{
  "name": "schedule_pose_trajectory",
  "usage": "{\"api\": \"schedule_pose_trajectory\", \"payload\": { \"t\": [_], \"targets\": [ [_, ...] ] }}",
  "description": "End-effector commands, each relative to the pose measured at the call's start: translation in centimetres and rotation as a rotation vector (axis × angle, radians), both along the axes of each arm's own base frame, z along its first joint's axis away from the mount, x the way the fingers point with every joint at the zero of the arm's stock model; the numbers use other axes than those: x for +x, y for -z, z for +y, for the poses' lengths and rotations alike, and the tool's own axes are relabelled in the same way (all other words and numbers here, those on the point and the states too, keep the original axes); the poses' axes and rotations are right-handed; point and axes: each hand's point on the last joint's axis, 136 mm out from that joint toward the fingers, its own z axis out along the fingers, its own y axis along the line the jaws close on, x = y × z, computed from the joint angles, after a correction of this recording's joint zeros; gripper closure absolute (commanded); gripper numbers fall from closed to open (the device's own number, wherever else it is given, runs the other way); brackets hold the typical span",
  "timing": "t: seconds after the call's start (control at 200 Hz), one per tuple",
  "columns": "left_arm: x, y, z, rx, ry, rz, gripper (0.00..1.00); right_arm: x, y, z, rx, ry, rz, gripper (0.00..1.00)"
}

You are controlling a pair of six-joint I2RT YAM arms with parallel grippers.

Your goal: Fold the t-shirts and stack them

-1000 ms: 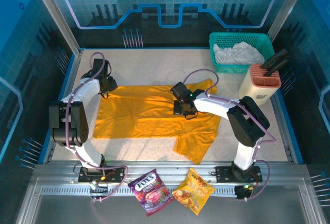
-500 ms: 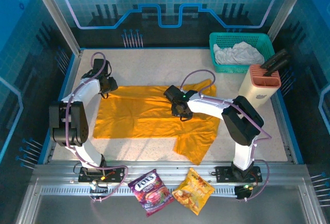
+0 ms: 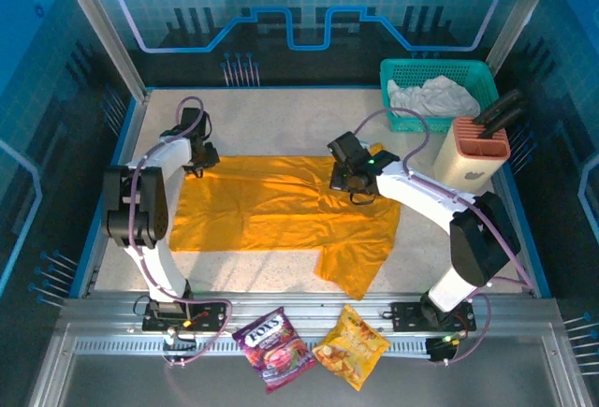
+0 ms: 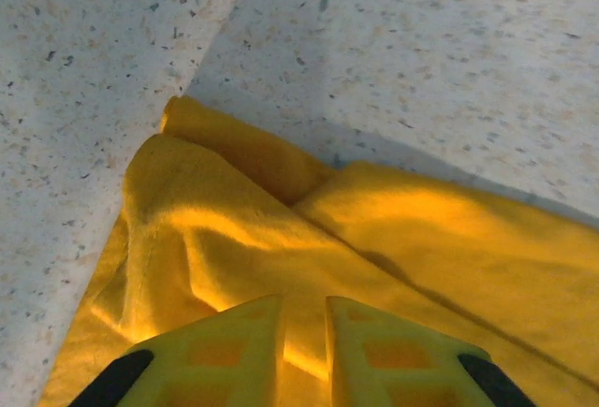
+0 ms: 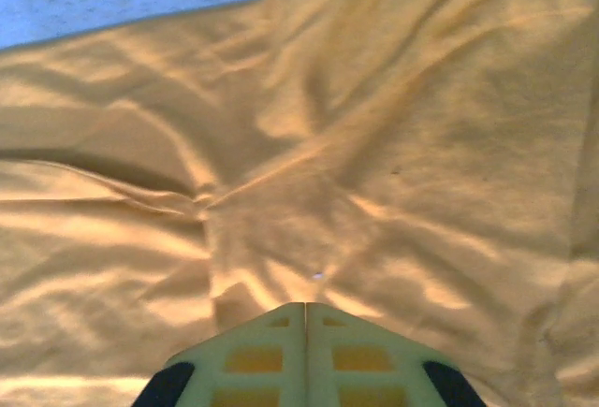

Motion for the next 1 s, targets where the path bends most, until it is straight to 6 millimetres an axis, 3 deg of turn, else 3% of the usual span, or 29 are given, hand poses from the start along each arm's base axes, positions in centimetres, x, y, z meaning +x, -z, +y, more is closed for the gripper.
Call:
{"api": "schedule_pose_trajectory", "payload": {
  "t": [0.0, 0.235, 0.355, 0.611, 0.791, 0.996],
  "targets": [
    [0.9, -0.5, 1.1, 0.046, -0.056, -0.002, 0.82, -1.3, 1.9, -0.8, 0.017, -0.032, 0.06, 1.0],
    [2.2, -1.6, 2.5, 0.061, -0.132, -0.03, 0.73, -1.5, 5.7, -3.6, 0.03, 0.023, 0.127, 1.0],
    [2.0, -0.7, 3.2, 0.065, -0.148, 0.016, 0.73, -0.8, 7.5, -4.6, 0.044, 0.045, 0.164, 1.0],
    [0.6, 2.4, 2.4, 0.02, -0.124, 0.117, 0.81, 4.0, 8.1, -4.8, 0.054, 0.017, 0.179, 1.0],
    [-0.8, 3.4, 2.3, 0.023, -0.12, 0.181, 0.82, 6.7, 9.0, -4.1, 0.06, 0.012, 0.197, 1.0],
    [0.1, 4.0, 2.9, 0.058, -0.099, 0.226, 0.82, 8.5, 10.9, -4.2, 0.061, 0.028, 0.26, 1.0]
  ]
}}
